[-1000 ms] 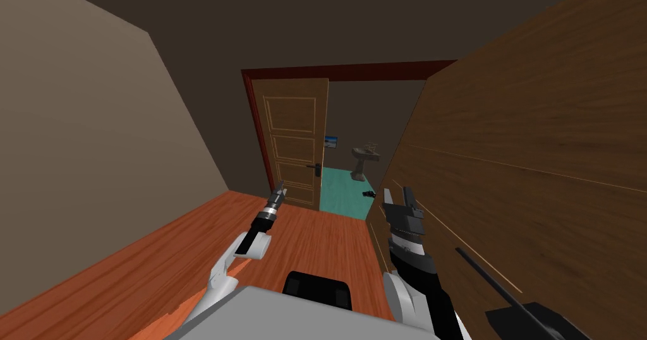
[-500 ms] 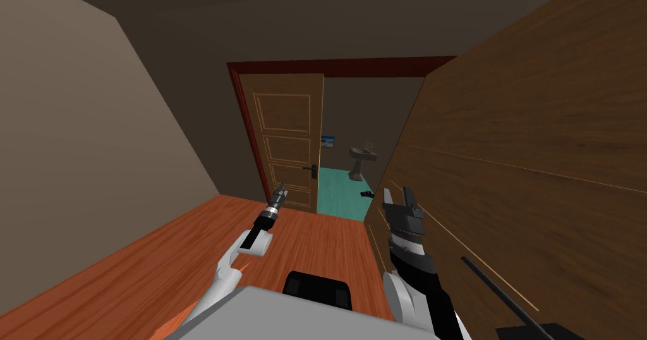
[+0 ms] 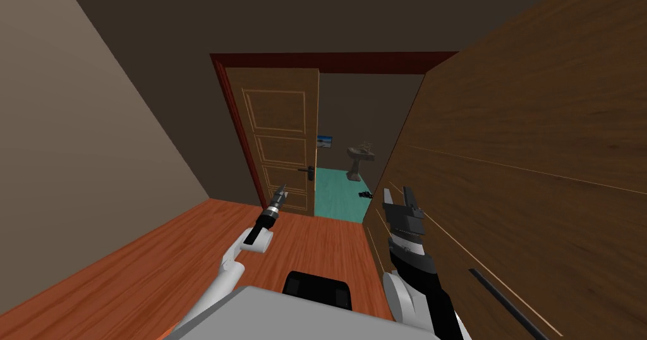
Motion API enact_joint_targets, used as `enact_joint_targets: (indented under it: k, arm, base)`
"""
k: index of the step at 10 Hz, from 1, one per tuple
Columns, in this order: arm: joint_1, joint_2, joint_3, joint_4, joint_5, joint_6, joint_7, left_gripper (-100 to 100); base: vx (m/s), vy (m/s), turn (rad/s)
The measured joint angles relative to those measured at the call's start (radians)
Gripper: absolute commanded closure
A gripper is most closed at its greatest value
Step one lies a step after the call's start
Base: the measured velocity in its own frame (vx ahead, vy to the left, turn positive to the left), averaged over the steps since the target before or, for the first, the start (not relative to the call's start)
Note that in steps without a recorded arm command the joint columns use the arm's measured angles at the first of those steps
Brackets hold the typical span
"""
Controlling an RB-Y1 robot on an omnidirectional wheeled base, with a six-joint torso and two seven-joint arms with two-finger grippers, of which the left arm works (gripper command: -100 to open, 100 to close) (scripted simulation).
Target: Pull the door open
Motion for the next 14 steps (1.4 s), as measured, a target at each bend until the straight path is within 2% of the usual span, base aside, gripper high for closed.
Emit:
enact_joint_targets:
  k: [8, 10, 14]
  arm:
    - [-0.080, 0.034, 0.004, 0.156, 0.025, 0.022, 0.028, -100]
    - [-0.102, 0.044, 0.004, 0.207, 0.032, 0.018, 0.036, -100]
    - [-0.152, 0.059, 0.007, 0.297, 0.045, 0.029, 0.050, -100]
  base:
    - [0.118, -0.007, -0.056]
    - [0.147, 0.006, -0.063]
    - [0.133, -0.003, -0.052]
